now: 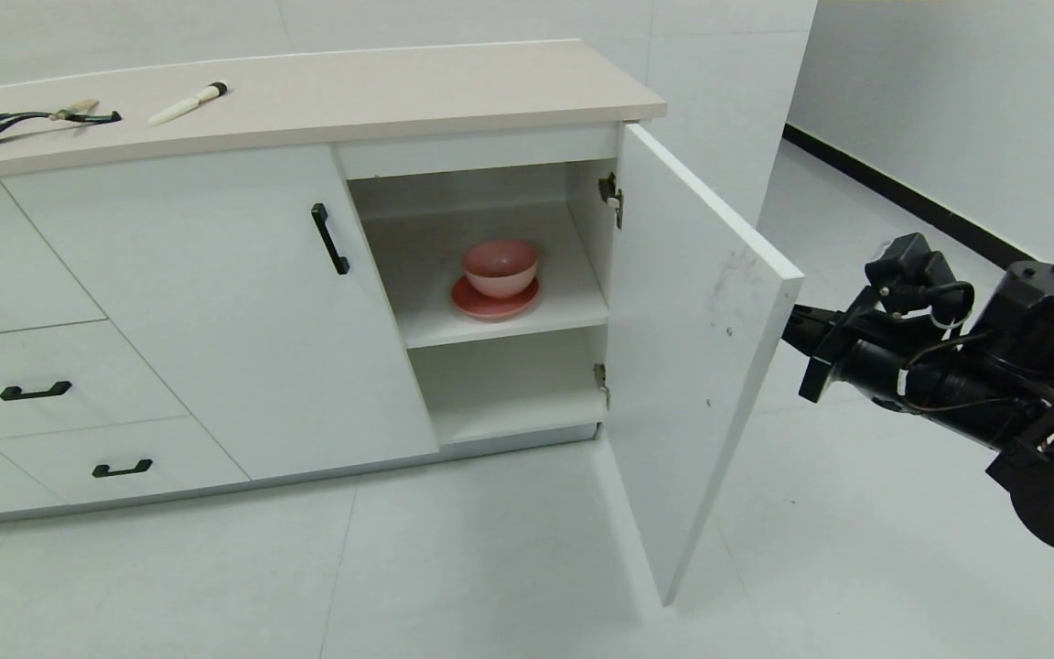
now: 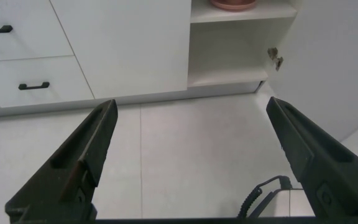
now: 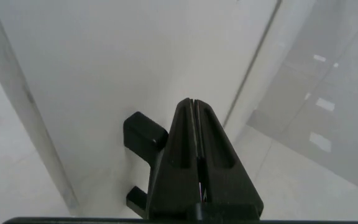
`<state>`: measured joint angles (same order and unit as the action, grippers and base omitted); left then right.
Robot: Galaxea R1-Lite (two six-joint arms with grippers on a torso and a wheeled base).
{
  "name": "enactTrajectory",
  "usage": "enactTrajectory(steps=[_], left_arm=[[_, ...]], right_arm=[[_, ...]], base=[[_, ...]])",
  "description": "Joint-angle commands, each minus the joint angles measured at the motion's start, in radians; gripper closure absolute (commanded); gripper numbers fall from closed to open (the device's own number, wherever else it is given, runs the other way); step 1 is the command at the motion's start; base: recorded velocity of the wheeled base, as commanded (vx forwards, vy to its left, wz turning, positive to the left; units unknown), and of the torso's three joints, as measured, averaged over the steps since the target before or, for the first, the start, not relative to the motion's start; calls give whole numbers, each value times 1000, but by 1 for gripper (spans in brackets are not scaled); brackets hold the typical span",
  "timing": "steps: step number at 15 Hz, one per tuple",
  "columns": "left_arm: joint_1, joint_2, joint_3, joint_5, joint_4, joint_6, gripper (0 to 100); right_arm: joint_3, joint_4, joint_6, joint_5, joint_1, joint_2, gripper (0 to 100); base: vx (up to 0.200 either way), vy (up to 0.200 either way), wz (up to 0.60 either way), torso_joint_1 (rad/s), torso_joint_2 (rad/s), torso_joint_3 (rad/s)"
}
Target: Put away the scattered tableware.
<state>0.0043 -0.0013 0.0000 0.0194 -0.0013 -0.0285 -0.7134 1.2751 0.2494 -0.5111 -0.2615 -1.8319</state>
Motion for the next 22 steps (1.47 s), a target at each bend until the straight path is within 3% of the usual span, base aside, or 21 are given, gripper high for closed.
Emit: enactTrajectory(steps=[1,8,22], left_arm=[[0,1,0,1,0,-1,0],[0,1,0,1,0,-2,0],[0,1,0,1,0,-1,0]], right_arm=[[-12,3,-1,0,-30,-30,100],[-155,12,-10,2,-159,-171,100],[-360,20,-12,3,-269,-313,100]], base=[[0,0,0,0,0,0],[0,0,0,0,0,0],[0,0,0,0,0,0]])
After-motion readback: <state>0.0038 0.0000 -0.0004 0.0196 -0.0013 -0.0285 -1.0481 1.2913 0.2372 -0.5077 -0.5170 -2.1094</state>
